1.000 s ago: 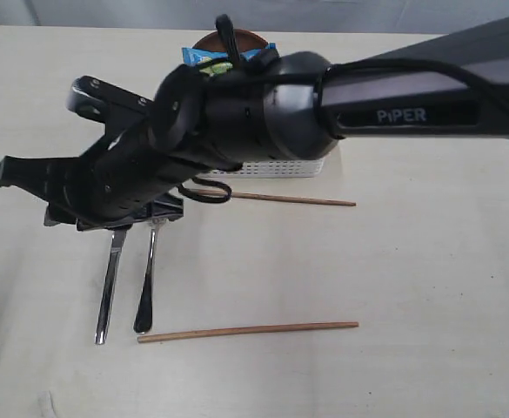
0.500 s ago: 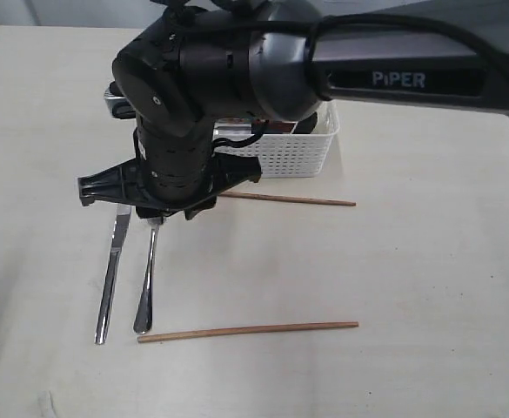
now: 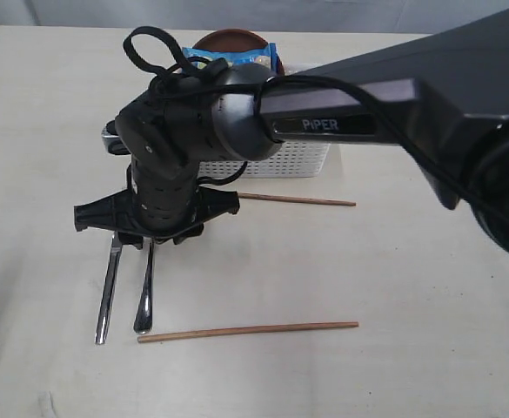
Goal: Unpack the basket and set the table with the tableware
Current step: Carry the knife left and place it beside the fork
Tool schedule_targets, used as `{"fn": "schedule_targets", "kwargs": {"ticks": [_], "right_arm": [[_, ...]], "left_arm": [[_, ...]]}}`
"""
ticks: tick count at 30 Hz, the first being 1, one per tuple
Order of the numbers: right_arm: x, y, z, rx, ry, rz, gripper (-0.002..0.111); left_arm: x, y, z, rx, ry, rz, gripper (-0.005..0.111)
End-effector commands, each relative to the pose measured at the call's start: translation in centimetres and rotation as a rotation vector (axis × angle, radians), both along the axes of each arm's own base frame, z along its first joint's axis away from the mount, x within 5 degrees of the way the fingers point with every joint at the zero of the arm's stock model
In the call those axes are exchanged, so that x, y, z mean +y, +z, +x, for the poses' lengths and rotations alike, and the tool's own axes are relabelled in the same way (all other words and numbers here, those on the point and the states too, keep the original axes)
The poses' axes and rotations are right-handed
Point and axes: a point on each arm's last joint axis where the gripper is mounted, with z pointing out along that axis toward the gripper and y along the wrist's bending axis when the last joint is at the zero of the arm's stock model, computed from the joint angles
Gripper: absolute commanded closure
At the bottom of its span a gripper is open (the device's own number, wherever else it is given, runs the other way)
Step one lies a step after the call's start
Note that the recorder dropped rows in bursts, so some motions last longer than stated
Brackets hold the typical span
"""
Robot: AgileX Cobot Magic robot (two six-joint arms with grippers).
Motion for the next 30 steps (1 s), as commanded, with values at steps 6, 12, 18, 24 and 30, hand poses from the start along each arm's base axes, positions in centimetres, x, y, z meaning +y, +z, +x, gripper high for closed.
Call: {"fn": "schedule_targets", "kwargs": {"ticks": [6, 12, 18, 24, 30], "right_arm": [[0.6, -1.1, 0.0, 0.025, -0.023, 0.043, 0.070], [1.2, -0.9, -0.4, 0.059, -0.011, 0.109, 0.072], [1.4, -0.9, -0.7, 0.090, -0.017, 0.133, 0.072], [1.7, -0.7, -0.8, 0.112, -0.052, 0.176, 0.072], [1.8, -0.7, -0.7, 0.114, -0.063, 0.190, 0.072]], "left_arm": [[0.0, 0.0, 0.0, -0.005, 0.002, -0.003, 0.107], [0.0, 0.0, 0.0, -0.005, 0.002, -0.003, 0.107], [0.0, 0.0, 0.0, -0.005, 0.002, -0.003, 0.107], [0.0, 0.0, 0.0, -0.005, 0.002, -0.003, 0.107], [0.0, 0.0, 0.0, -0.005, 0.002, -0.003, 0.107]]}}
